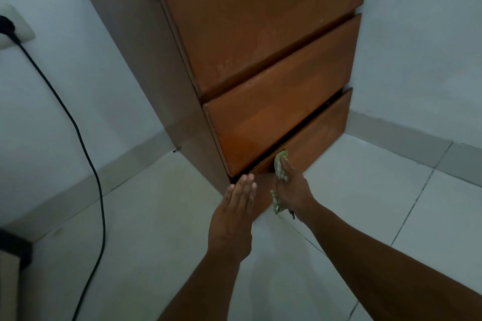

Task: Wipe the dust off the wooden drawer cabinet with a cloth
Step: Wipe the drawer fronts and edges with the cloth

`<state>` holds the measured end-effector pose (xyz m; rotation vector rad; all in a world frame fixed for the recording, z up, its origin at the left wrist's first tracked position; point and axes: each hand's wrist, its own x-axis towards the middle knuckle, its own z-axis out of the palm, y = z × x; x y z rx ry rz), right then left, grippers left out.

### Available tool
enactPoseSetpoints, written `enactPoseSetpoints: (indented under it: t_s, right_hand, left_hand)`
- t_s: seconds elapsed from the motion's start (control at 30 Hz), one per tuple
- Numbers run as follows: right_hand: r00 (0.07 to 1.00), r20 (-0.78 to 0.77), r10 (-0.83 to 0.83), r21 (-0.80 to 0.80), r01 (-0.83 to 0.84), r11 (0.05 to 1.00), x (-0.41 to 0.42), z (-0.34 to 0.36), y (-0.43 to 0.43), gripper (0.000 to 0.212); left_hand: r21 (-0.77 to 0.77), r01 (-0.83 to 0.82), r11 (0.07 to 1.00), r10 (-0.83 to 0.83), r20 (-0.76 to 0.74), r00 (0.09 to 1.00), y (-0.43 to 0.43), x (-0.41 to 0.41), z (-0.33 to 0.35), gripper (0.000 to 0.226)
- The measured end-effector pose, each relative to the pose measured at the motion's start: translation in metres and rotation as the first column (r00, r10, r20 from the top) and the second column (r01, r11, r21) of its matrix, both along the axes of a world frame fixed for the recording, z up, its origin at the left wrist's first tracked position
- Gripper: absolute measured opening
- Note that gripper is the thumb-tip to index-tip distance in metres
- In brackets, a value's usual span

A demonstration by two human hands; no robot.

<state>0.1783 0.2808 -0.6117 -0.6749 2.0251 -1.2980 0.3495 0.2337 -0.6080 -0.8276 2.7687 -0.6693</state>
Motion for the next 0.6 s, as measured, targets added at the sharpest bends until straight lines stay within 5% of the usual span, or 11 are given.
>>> enactPoseSetpoints:
  t_s: [0.33,0.47,0.6]
  right_hand:
    - [0.994,-0.042,0.100,0.090,-0.096,0.991,-0.023,-0.010,-0.011,0.071]
    - [0.972,-0.016,0.233,0.163,-0.227,0.960,-0.038,-0.002,-0.006,0.041]
    - [0.830,-0.036,0.557,0.420,-0.493,0.762,-0.060,0.030,0.009,0.029]
  left_hand:
    - [-0.011,-0.070,0.997,0.071,0.098,0.993,0.001,-0.013,-0.001,0.092]
    - [0.192,-0.048,0.980,0.039,0.050,0.998,0.004,-0.017,0.012,0.086]
    - [0.498,-0.104,0.861,0.032,0.150,0.988,0.012,-0.022,0.030,0.081]
